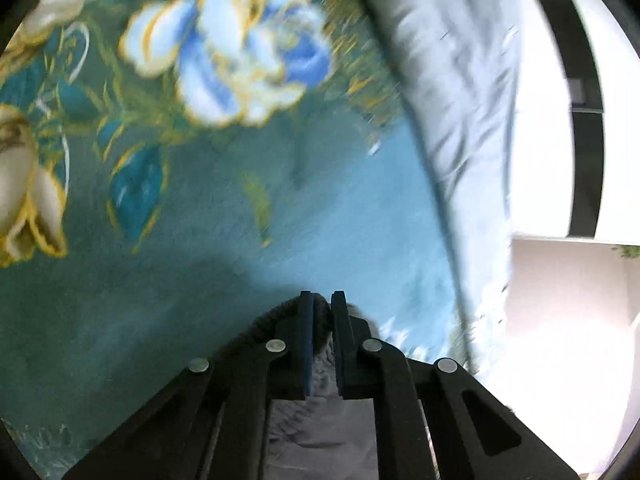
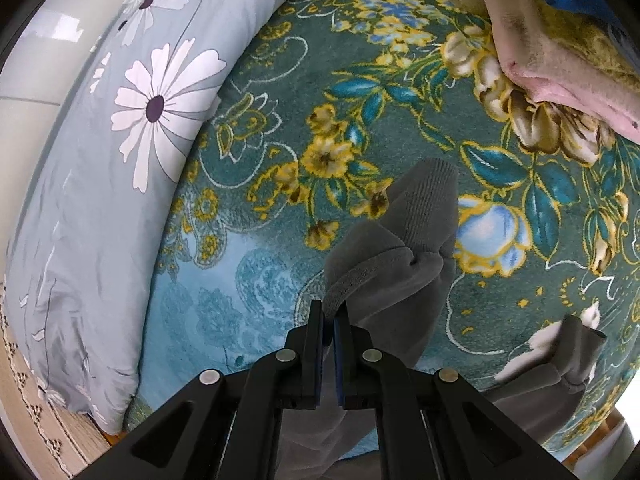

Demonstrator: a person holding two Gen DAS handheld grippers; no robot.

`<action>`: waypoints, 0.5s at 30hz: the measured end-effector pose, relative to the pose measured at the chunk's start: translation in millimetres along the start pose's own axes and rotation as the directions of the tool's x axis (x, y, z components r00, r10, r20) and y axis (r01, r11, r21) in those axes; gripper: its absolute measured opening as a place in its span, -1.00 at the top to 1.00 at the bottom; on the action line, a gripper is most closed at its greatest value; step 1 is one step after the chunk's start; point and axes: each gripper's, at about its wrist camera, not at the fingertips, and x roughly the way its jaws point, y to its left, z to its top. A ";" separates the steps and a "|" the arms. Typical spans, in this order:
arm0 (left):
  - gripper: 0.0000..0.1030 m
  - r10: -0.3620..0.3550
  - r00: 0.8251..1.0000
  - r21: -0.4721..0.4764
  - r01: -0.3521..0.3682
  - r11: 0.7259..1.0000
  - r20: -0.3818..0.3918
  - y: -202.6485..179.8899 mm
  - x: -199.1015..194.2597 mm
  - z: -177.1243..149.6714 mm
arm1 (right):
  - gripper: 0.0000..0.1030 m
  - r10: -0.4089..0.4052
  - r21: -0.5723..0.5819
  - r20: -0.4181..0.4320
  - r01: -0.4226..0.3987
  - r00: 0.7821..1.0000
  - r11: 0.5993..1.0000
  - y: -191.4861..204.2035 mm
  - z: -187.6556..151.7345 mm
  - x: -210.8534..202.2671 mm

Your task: Fold clothes

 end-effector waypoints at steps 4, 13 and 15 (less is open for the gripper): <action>0.86 0.024 0.997 -0.010 -0.023 1.000 0.076 1.6 -8.6 2.9 | 0.91 0.044 0.037 -0.011 -0.043 0.999 0.998 3.9 6.5 3.2; 0.86 0.096 0.986 -0.053 -0.089 0.995 0.136 10.1 -1.7 40.8 | 0.91 0.084 0.058 -0.030 -0.082 0.996 0.995 51.2 30.1 31.5; 0.86 0.110 0.984 -0.066 -0.101 0.993 0.143 11.3 1.6 43.9 | 0.91 0.059 0.059 -0.048 -0.056 0.997 0.997 61.7 36.7 42.9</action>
